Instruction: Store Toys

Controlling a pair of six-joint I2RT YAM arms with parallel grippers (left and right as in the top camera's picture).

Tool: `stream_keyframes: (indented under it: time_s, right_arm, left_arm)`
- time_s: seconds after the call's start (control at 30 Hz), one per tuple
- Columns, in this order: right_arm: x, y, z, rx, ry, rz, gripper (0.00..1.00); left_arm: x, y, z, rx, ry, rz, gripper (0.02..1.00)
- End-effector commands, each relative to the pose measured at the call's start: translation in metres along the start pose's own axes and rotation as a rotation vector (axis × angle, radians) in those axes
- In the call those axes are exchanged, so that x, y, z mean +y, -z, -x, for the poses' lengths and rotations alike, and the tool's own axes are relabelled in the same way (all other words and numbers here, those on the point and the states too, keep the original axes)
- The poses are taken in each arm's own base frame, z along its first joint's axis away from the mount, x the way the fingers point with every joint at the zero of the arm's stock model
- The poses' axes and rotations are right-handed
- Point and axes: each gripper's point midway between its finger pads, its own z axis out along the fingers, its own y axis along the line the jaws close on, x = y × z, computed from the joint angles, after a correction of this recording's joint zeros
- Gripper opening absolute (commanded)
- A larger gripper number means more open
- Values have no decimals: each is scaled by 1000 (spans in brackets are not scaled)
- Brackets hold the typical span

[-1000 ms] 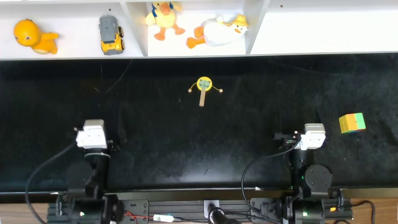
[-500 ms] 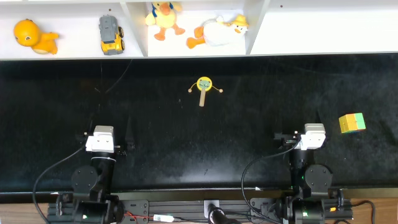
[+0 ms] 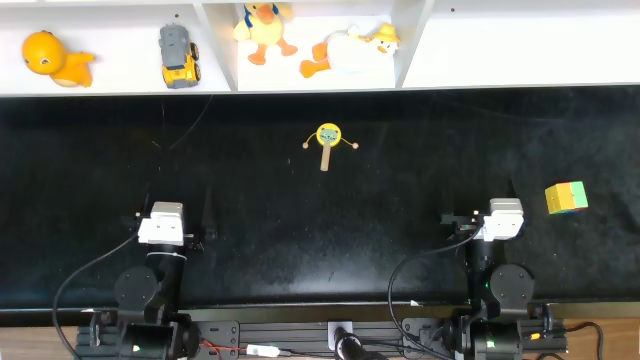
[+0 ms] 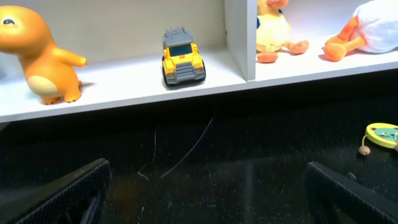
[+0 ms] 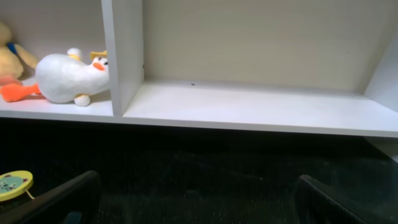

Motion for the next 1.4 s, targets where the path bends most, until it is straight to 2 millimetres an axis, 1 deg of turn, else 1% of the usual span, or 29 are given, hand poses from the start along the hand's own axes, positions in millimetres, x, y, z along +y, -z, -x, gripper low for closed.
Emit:
stream_keyframes:
  time_s: [0.03,0.1,0.13,0.23,0.33,0.4,0.5,0.63,0.73,0.87,1.0,1.13,1.23,1.3,1.4]
  right_arm:
    - [-3,0,-4,3,1,-17,996]
    - [-18,0,-4,23,27,-99,996]
    - [-20,0,-3,35,28,-111,996]
    - [-15,-6,-1,114,33,-86,996]
    - [-2,-15,4,250,30,-24,996]
    - [14,-20,9,363,-17,28,993]
    - [39,-20,8,590,-99,82,996]
    - [72,-16,-12,905,-220,64,996]
    - [104,-21,-22,1041,-241,64,996]
    - [150,-32,-30,1097,-203,75,996]
    - [188,-36,-49,1136,-174,19,996]
    - [215,-37,-72,1176,-129,-12,993]
    - [228,-40,-88,1197,-103,-40,998]
    - [237,-47,-95,1206,-107,-58,998]
    - [250,-61,-101,1200,-103,-71,996]
  left_arm:
    - [-3,1,1,-10,25,-16,996]
    - [-3,1,2,-11,25,-16,996]
    - [-3,1,2,-11,25,-16,996]
    - [-3,1,1,-10,25,-16,998]
    - [-3,1,2,-11,25,-16,996]
    - [-3,1,1,-10,25,-16,996]
    - [-3,1,1,-10,25,-16,998]
    - [-3,1,2,-11,25,-16,996]
    - [-3,1,2,-11,25,-16,996]
    - [-3,1,2,-11,25,-16,998]
    - [-3,1,2,-11,25,-16,998]
    - [-3,1,1,-10,25,-16,996]
    - [-3,1,2,-11,25,-16,998]
    - [-3,1,2,-11,25,-16,998]
    - [-3,1,2,-11,25,-16,998]
